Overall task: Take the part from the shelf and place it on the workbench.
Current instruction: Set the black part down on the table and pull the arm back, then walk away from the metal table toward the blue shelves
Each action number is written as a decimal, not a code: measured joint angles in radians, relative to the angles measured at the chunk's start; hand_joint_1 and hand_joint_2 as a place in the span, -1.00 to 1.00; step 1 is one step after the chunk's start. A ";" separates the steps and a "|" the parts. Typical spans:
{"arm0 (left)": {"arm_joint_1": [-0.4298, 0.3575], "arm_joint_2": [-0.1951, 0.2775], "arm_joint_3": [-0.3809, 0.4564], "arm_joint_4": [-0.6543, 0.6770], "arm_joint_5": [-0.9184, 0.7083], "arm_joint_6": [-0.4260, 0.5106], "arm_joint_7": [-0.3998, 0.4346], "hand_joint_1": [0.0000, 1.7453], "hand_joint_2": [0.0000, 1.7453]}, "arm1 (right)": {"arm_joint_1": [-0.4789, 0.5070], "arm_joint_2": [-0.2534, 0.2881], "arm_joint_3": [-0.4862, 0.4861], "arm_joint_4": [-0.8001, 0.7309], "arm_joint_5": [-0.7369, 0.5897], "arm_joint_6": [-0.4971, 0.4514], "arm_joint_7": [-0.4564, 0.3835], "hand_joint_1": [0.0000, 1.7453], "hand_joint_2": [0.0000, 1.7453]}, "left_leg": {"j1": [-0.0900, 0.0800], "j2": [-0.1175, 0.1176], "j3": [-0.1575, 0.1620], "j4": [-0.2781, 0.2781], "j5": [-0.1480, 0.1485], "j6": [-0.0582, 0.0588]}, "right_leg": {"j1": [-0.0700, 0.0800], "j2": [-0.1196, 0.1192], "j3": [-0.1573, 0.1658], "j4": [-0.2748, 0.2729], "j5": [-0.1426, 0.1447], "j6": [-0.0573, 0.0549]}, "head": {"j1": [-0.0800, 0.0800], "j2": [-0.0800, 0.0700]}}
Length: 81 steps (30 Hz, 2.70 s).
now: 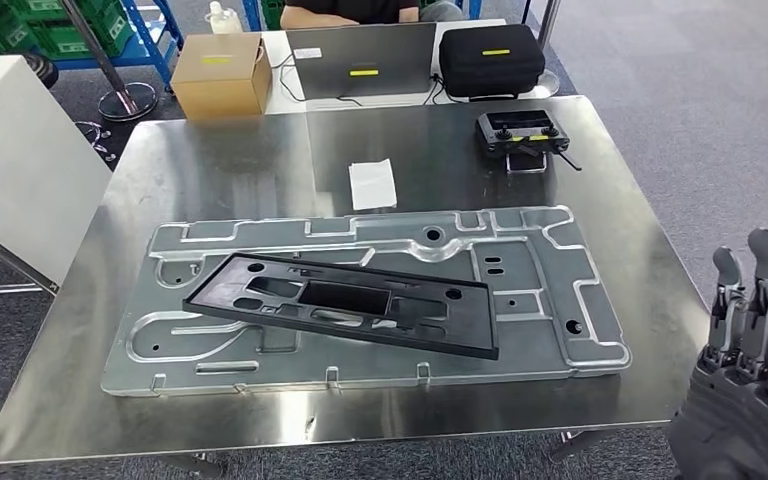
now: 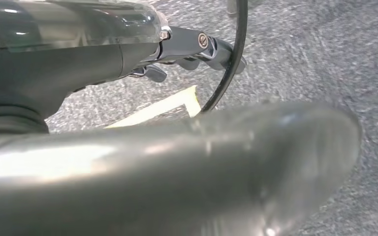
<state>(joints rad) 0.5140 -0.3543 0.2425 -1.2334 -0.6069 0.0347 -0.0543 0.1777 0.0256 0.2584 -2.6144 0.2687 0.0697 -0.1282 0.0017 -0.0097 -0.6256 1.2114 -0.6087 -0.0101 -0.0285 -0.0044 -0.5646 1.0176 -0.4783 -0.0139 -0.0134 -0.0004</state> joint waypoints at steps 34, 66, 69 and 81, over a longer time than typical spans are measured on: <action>-0.003 -0.005 0.005 -0.013 -0.034 0.015 0.064 -1.00 -1.00 | 0.007 -0.002 -0.041 0.000 -0.003 0.033 0.016 -1.00 -1.00 | 0.011 0.011 -0.001 0.074 0.020 -0.017 | 0.008 -0.014 -0.005 -0.040 0.040 -0.001 | -0.001 0.000; -0.112 -0.005 0.067 0.045 -0.272 -0.143 -0.054 -1.00 -1.00 | 0.163 -0.022 -0.124 -0.008 0.062 -0.121 -0.117 -1.00 -1.00 | 0.009 0.014 0.053 0.004 0.076 -0.014 | 0.024 -0.013 -0.020 -0.028 0.042 -0.017 | -0.009 0.000; -0.116 -0.006 0.068 0.045 -0.272 -0.142 -0.055 -1.00 -1.00 | 0.159 -0.022 -0.124 -0.010 0.062 -0.110 -0.106 -1.00 -1.00 | 0.010 0.012 0.194 -0.198 0.067 -0.007 | 0.024 -0.013 -0.053 0.002 0.058 0.001 | -0.008 0.000; -0.119 -0.007 0.076 0.046 -0.274 -0.145 -0.056 -1.00 -1.00 | 0.175 -0.022 -0.124 -0.011 0.070 -0.088 -0.085 -1.00 -1.00 | 0.006 0.024 0.059 -0.219 0.175 0.042 | 0.014 -0.002 -0.040 0.227 -0.062 0.044 | -0.002 0.000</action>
<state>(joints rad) 0.3953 -0.3616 0.3186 -1.1876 -0.8814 -0.1104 -0.1102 0.3527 0.0035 0.1343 -2.6253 0.3388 -0.0179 -0.2128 0.0081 0.0142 -0.5669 0.9928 -0.4341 0.0318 -0.0149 -0.0063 -0.6043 1.2444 -0.5406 0.0301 -0.0157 -0.0004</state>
